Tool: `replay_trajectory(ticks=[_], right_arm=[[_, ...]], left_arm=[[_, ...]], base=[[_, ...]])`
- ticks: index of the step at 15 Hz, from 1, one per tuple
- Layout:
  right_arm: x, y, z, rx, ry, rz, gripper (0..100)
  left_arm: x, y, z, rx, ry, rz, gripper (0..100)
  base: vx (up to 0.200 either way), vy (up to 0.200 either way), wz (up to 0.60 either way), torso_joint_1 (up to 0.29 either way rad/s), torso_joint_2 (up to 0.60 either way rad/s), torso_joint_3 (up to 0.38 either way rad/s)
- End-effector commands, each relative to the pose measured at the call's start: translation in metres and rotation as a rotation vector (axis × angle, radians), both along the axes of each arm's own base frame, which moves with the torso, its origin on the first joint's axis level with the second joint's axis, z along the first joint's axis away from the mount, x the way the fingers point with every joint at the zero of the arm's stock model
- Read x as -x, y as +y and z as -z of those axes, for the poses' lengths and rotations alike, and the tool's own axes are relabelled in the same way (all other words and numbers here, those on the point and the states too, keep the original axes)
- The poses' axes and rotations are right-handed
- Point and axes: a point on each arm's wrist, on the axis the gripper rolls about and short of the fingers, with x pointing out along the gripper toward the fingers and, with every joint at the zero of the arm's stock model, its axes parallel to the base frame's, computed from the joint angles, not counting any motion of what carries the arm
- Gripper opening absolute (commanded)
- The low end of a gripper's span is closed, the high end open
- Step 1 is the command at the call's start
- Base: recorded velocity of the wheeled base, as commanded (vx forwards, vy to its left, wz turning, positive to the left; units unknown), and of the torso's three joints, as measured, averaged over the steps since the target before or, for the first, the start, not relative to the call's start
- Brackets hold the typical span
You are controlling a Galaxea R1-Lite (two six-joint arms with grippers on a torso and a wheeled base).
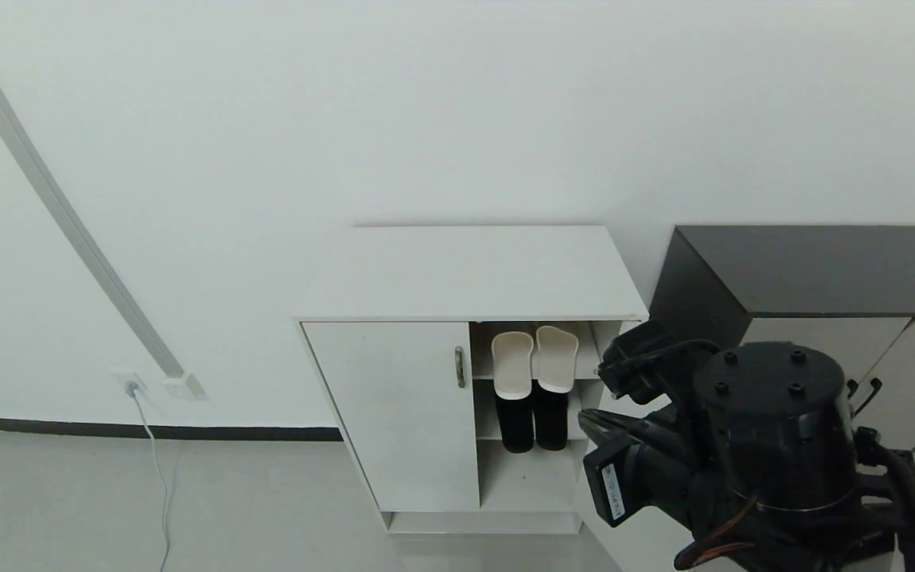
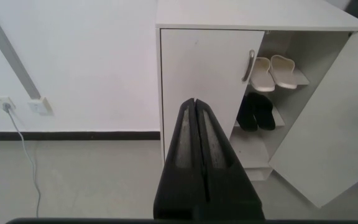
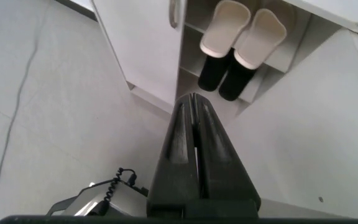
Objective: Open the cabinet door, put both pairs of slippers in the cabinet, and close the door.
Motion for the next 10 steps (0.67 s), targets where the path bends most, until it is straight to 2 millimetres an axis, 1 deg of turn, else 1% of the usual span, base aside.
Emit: replay_trajectory(ticks=[1,6,10], right_arm=[[0.0012,-0.0016,0.0026,0.008,-0.001,-0.005,0],[-0.0003,-0.0027,0.0056,0.015,0.007,-0.008,0],[-0.0018,-0.0057,0.0042,0.012,-0.019,-0.005,0]], left_arm=[[-0.0001,0.0000,-0.0001,0.001,0.001,0.000,0],[-0.0001,0.0000,-0.0001,-0.001,0.001,0.000,0],[-0.0001,0.0000,-0.0001,-0.001,0.001,0.000,0]], base=[[0.000,0.000,-0.60,-0.002,0.00,0.002],[0.000,0.000,-0.60,0.006,0.00,0.000],[0.000,0.000,0.00,0.000,0.00,0.000]])
